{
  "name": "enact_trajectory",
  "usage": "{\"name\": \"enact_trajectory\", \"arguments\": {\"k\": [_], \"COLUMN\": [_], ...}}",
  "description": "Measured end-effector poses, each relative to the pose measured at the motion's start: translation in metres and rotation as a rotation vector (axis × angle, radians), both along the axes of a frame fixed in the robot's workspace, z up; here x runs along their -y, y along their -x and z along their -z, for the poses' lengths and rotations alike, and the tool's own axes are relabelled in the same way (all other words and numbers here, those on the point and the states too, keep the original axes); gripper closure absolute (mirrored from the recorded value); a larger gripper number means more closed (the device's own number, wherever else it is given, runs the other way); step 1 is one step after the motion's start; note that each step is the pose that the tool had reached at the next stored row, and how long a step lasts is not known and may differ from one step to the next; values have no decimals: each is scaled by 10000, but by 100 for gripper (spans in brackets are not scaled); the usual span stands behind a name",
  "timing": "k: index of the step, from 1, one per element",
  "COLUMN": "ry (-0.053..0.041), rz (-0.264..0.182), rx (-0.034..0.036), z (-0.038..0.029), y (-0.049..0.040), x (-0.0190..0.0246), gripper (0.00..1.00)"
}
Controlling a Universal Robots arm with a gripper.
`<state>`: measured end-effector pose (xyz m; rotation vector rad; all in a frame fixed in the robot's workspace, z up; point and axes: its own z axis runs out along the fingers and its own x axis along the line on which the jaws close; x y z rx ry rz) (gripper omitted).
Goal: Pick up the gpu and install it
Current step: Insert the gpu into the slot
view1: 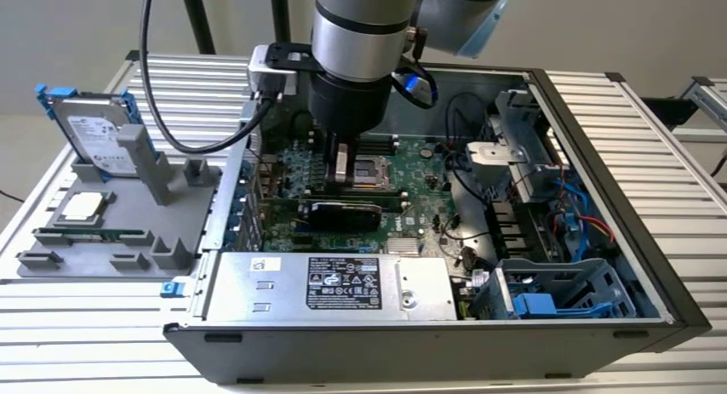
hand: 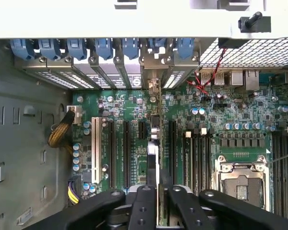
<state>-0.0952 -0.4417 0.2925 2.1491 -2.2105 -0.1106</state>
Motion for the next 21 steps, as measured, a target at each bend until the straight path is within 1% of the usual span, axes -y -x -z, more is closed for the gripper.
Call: {"name": "enact_trajectory", "arguments": {"k": [16, 21], "ry": [-7, -7], "rz": [0, 0], "rx": [-1, 1], "z": [0, 0], "y": [3, 42], "x": [0, -3], "gripper": [100, 100]}}
